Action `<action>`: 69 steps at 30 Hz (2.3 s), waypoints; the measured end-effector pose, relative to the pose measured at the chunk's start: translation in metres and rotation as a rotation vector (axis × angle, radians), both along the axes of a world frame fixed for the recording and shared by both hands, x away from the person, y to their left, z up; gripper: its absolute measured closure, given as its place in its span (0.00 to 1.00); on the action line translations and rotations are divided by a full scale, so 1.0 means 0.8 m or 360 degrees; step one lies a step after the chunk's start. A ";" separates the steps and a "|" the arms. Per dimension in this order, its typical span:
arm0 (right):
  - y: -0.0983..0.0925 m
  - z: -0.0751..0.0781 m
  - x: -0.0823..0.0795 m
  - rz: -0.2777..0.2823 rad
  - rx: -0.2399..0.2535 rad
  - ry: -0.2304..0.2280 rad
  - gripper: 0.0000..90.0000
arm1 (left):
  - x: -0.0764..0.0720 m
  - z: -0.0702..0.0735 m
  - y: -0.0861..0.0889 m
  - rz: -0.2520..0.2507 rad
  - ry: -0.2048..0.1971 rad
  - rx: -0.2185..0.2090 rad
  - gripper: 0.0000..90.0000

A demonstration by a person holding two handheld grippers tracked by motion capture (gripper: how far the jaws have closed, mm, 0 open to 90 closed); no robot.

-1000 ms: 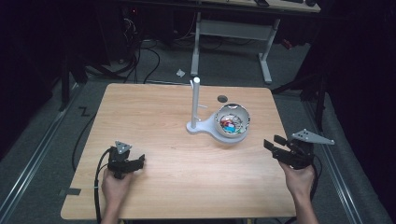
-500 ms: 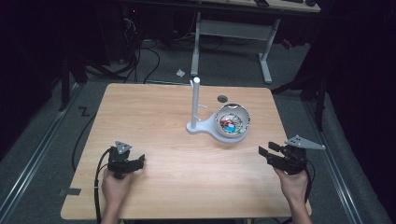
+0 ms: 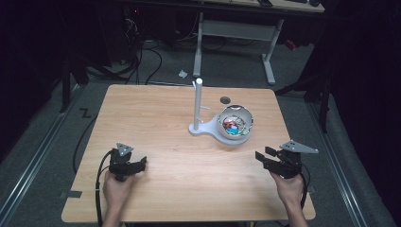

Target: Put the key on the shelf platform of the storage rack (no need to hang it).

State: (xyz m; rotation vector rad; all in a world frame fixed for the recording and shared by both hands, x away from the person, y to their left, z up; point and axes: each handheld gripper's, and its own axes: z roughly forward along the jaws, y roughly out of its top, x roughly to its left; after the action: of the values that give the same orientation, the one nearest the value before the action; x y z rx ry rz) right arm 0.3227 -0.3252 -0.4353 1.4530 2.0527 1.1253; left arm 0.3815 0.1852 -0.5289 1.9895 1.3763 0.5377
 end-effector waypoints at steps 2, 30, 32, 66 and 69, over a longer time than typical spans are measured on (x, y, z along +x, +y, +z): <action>0.003 -0.005 0.002 0.0003 -0.0005 0.0015 0.54 | 0.000 0.000 0.000 0.0000 0.0000 0.0000 0.25; 0.018 -0.053 0.026 -0.0007 -0.0033 0.0077 0.54 | 0.000 0.000 0.000 0.0000 0.0000 -0.0002 0.25; 0.017 -0.057 0.028 -0.0017 -0.0032 0.0082 0.54 | 0.000 0.000 0.000 -0.0001 0.0001 -0.0002 0.25; 0.031 -0.104 0.045 -0.0079 -0.0291 0.0125 0.46 | 0.000 0.000 0.000 -0.0001 0.0001 -0.0002 0.25; 0.031 -0.104 0.045 -0.0077 -0.0291 0.0125 0.46 | 0.000 0.000 0.000 0.0000 0.0001 -0.0004 0.25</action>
State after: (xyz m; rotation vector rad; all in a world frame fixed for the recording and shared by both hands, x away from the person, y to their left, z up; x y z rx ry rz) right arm 0.3591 -0.3007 -0.5188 1.4686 2.0999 0.8496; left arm 0.3814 0.1853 -0.5288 1.9878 1.3766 0.5355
